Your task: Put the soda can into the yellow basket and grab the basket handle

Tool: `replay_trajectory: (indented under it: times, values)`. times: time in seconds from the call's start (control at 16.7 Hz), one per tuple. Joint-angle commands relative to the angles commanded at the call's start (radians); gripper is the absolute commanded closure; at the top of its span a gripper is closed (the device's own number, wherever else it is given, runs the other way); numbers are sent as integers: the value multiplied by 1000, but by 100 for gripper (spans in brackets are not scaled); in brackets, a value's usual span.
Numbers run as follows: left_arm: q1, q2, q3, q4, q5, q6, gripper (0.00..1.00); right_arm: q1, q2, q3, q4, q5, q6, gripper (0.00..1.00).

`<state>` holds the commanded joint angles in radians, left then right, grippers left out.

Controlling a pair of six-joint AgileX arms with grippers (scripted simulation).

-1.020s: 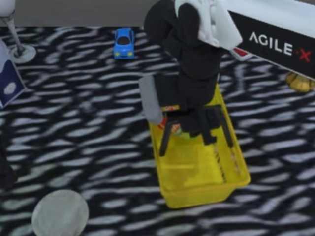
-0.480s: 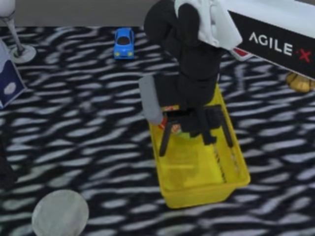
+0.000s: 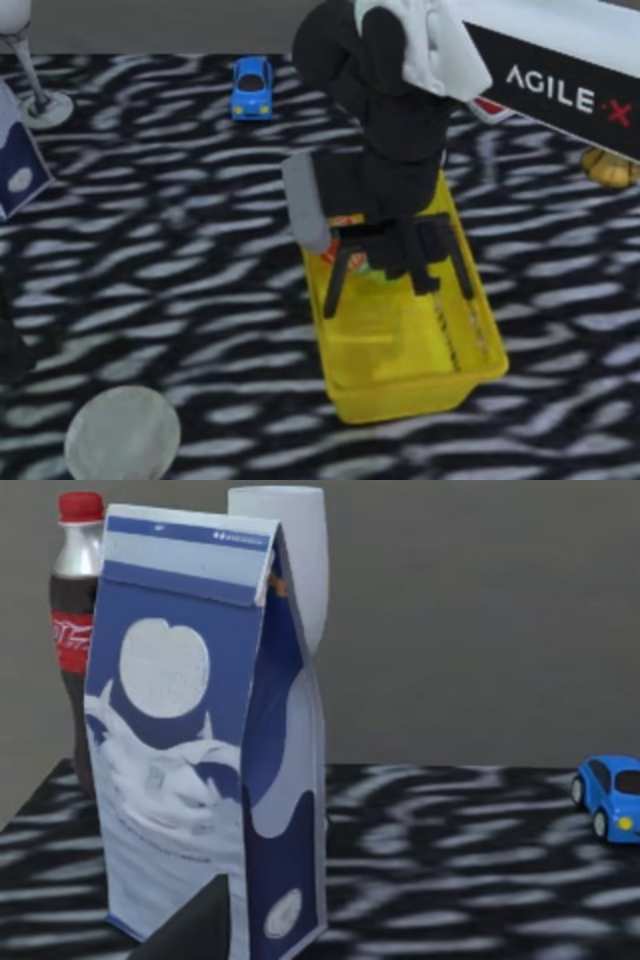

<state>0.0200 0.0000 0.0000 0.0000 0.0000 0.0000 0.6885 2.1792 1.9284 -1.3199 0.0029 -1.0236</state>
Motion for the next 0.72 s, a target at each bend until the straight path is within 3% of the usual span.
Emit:
replay_trajectory:
  times: [0.36, 0.72]
  values:
    - [0, 0, 0, 0, 0, 0, 0, -3, -3, 17, -17, 0, -6, 100]
    - [0, 0, 0, 0, 0, 0, 0, -29, -42, 131, -173, 0, -37, 100]
